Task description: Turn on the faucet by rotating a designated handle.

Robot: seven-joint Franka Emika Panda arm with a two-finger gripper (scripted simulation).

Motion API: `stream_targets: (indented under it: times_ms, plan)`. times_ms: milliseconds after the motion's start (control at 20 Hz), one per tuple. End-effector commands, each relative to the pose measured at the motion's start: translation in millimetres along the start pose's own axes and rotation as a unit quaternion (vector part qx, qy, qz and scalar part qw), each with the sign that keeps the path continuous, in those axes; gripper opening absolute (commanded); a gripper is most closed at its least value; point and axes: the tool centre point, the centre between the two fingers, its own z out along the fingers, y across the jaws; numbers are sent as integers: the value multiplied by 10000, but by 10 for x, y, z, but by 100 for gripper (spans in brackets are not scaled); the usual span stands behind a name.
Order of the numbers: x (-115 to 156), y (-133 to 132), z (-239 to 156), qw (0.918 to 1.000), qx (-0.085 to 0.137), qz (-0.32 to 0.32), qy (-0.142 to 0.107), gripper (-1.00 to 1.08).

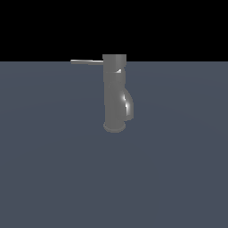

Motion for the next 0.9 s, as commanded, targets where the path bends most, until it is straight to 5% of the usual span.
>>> stream_targets:
  times_ms: [0,850]
  plan:
    - [15,-6,2,10000,6,28,-4,-100]
    - [633,-176,102,9925,287,1181,-90,-100]
